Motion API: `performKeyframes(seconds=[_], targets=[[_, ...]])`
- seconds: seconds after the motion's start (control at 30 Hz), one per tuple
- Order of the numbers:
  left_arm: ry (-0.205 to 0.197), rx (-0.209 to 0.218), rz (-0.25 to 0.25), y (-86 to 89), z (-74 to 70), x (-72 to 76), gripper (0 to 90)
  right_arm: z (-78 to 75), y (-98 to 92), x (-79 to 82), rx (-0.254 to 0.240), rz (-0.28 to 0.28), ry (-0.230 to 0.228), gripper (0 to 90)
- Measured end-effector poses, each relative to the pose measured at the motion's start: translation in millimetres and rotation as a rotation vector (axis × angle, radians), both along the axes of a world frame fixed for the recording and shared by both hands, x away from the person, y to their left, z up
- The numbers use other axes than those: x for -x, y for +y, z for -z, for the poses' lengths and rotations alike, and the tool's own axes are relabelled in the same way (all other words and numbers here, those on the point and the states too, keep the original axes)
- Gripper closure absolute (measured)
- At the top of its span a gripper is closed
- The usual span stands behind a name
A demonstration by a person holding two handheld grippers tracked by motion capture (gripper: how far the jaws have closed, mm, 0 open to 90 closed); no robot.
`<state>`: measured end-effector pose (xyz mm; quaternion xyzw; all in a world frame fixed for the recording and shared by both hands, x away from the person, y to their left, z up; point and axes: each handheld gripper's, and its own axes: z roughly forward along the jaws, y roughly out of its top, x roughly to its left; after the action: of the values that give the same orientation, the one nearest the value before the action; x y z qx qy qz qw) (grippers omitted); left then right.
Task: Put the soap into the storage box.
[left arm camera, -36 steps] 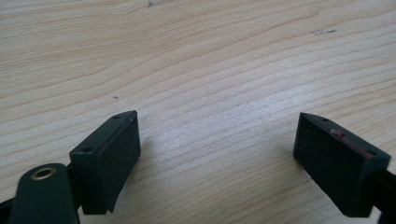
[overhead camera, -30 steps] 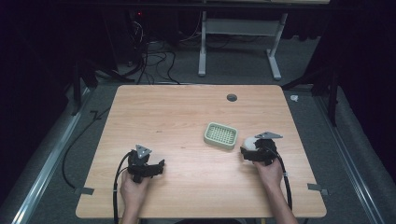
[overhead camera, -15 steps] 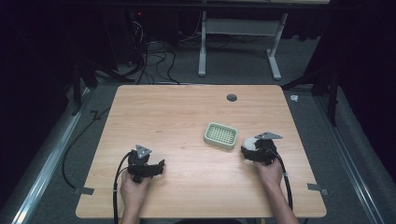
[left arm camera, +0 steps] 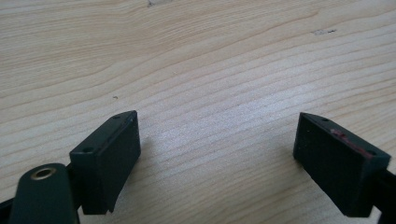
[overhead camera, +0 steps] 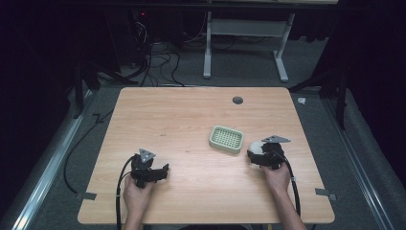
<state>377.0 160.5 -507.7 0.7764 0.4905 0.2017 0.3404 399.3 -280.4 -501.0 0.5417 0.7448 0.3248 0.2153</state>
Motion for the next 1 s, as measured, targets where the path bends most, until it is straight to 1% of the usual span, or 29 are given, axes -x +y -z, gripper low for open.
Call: performKeyframes(seconds=[0.27,0.5,0.7,0.77,0.8,1.0], targets=[[-0.002,0.001,-0.002,-0.2,0.1,-0.1,15.3,-3.4,-2.0,1.7,-0.012,0.002,-0.007,24.7],[-0.001,0.001,-0.002,-0.2,0.1,-0.1,15.3,-9.8,-3.8,3.4,-0.022,-0.004,-0.016,24.7],[-0.001,-0.001,0.000,0.0,0.1,-0.1,15.3,-19.9,-3.6,6.2,-0.034,-0.024,-0.033,24.7],[-0.001,0.000,0.000,0.0,0.1,-0.1,15.3,-21.0,-3.5,6.4,-0.035,-0.028,-0.037,24.7],[-0.001,0.000,0.000,0.0,0.1,-0.1,15.3,-23.4,-3.7,7.1,-0.046,-0.033,-0.039,24.7],[-0.001,0.000,0.000,0.0,0.1,-0.1,15.3,-30.8,-3.1,9.6,-0.059,-0.050,-0.052,24.7]])
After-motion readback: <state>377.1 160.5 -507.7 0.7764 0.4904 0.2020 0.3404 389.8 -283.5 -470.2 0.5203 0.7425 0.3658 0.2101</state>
